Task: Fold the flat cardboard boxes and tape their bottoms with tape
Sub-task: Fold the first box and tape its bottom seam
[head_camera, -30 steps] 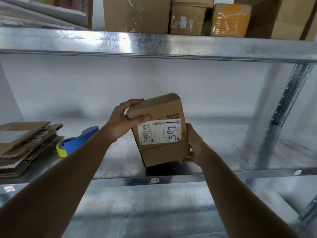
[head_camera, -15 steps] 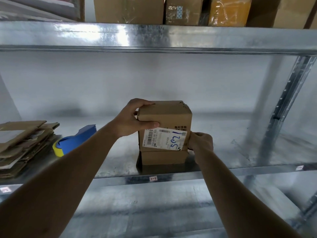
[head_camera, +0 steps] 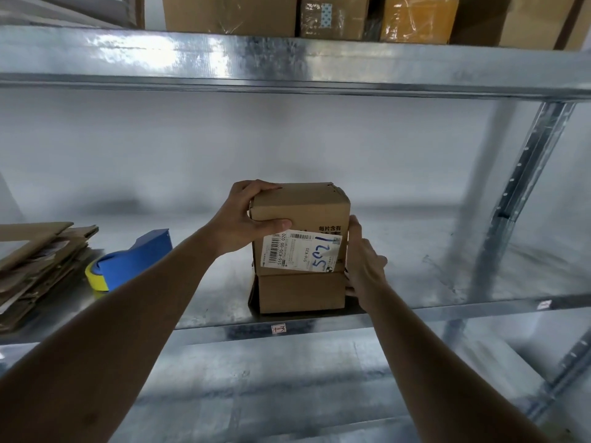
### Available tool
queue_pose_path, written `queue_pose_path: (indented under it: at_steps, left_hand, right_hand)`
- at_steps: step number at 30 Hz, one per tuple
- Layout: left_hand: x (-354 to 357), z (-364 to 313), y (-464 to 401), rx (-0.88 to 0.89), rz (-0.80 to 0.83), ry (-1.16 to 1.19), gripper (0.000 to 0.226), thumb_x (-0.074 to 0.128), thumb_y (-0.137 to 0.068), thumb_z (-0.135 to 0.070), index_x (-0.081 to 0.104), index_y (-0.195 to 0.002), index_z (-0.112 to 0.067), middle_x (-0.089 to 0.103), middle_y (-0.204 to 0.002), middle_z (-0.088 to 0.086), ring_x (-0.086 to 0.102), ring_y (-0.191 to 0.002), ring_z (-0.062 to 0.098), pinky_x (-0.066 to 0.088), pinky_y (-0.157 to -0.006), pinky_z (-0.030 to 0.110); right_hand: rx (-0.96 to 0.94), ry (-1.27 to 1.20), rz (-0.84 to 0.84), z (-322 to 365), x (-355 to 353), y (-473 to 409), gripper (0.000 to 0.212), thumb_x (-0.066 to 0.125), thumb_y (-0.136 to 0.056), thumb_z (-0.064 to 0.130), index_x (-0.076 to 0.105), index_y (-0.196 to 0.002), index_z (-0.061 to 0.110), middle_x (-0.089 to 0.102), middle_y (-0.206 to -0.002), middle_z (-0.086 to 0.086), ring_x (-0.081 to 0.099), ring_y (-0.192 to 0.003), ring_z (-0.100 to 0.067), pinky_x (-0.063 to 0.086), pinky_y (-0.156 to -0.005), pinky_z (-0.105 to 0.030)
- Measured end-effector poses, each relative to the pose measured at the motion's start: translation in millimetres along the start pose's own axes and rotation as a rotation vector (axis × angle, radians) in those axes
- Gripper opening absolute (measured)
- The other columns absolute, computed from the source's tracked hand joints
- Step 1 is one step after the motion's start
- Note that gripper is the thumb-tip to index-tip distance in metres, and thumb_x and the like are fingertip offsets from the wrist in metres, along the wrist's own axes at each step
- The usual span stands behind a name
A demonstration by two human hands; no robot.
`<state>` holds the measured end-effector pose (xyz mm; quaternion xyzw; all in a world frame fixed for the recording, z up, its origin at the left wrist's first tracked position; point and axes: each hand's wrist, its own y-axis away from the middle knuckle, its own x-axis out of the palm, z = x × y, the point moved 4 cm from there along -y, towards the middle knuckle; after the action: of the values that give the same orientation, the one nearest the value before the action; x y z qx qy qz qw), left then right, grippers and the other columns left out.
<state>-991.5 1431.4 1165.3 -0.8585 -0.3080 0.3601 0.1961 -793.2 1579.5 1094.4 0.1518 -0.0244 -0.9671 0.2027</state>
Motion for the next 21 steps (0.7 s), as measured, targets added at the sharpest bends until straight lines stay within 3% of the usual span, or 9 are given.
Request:
queue_pose_path:
  at_steps: [1,3,5,8,11,13,15,18,21]
  left_hand:
    - [1,0,0,0.002,0.0,0.004,0.067,0.092,-0.073,-0.034,0.058,-0.13,-0.045,0.038,-0.138,-0.009,0.047,-0.126,-0.001,0.051,-0.096,0.019]
    - [4,-1,1,0.011,0.014,0.026,0.068,0.091,-0.07,-0.04,0.057,-0.128,-0.048,0.038,-0.138,-0.009,0.046,-0.127,-0.001,0.052,-0.097,0.02]
    - [11,1,4,0.009,0.053,0.048,0.072,0.094,-0.066,-0.051,0.055,-0.126,-0.054,0.036,-0.138,-0.009,0.045,-0.127,0.001,0.053,-0.095,0.021]
    - [33,13,14,0.003,0.123,-0.034,0.071,0.089,-0.066,-0.057,0.052,-0.126,-0.058,0.034,-0.136,-0.007,0.048,-0.123,0.007,0.054,-0.09,0.017]
    - [44,18,18,-0.014,0.124,-0.036,0.067,0.091,-0.075,-0.041,0.053,-0.129,-0.049,0.035,-0.133,-0.006,0.05,-0.121,0.013,0.056,-0.088,0.022]
    - [39,15,15,-0.039,0.155,-0.055,0.064,0.091,-0.075,-0.039,0.053,-0.126,-0.051,0.036,-0.132,-0.006,0.052,-0.118,0.012,0.057,-0.087,0.025]
    - [29,13,11,-0.06,0.196,-0.065,0.061,0.091,-0.074,-0.039,0.054,-0.121,-0.052,0.037,-0.132,-0.005,0.052,-0.117,0.011,0.057,-0.085,0.025]
    - [17,14,14,-0.062,0.223,-0.066,0.062,0.092,-0.073,-0.037,0.055,-0.121,-0.051,0.037,-0.134,-0.004,0.05,-0.121,0.012,0.058,-0.082,0.022]
    - [12,17,24,-0.031,0.235,-0.088,0.07,0.094,-0.07,-0.043,0.052,-0.126,-0.049,0.034,-0.136,-0.007,0.047,-0.125,0.009,0.058,-0.083,0.019]
  right_hand:
    - [0.006,0.03,0.024,3,-1,3,0.133,0.002,-0.042,0.113,0.066,-0.124,0.03,0.038,-0.13,-0.012,0.053,-0.124,-0.037,0.056,-0.092,-0.052]
    - [0.029,0.067,0.06,8,-6,6,0.096,0.008,-0.076,0.1,0.068,-0.093,0.027,0.05,-0.119,-0.016,0.046,-0.131,-0.035,0.041,-0.113,-0.055]
    - [0.055,0.094,0.023,2,-16,-6,0.069,0.023,-0.097,0.078,0.062,-0.082,0.023,0.053,-0.099,-0.01,0.051,-0.121,-0.031,0.042,-0.113,-0.051]
    - [0.153,0.097,0.032,-17,-27,-22,0.069,0.037,-0.084,0.08,0.066,-0.097,0.018,0.06,-0.115,-0.014,0.064,-0.103,-0.031,0.06,-0.089,-0.048]
    - [0.126,0.164,0.021,-24,-30,-27,0.079,0.022,-0.072,0.081,0.066,-0.101,0.021,0.065,-0.116,-0.013,0.063,-0.103,-0.03,0.053,-0.098,-0.051]
    - [0.072,0.309,-0.041,-18,-31,-21,0.076,0.014,-0.082,0.074,0.063,-0.1,0.019,0.064,-0.111,-0.01,0.057,-0.11,-0.03,0.041,-0.106,-0.051]
    - [0.006,0.41,-0.093,-9,-30,-20,0.064,0.018,-0.096,0.065,0.061,-0.097,0.018,0.06,-0.103,-0.009,0.052,-0.112,-0.03,0.033,-0.107,-0.052]
    - [-0.074,0.205,0.005,0,-15,-25,0.056,0.035,-0.096,0.058,0.062,-0.079,0.013,0.069,-0.088,-0.013,0.064,-0.094,-0.032,0.048,-0.097,-0.053]
    - [-0.119,0.134,0.093,-7,3,-48,0.064,0.032,-0.081,0.071,0.065,-0.075,0.017,0.073,-0.088,-0.012,0.068,-0.091,-0.035,0.053,-0.096,-0.055]
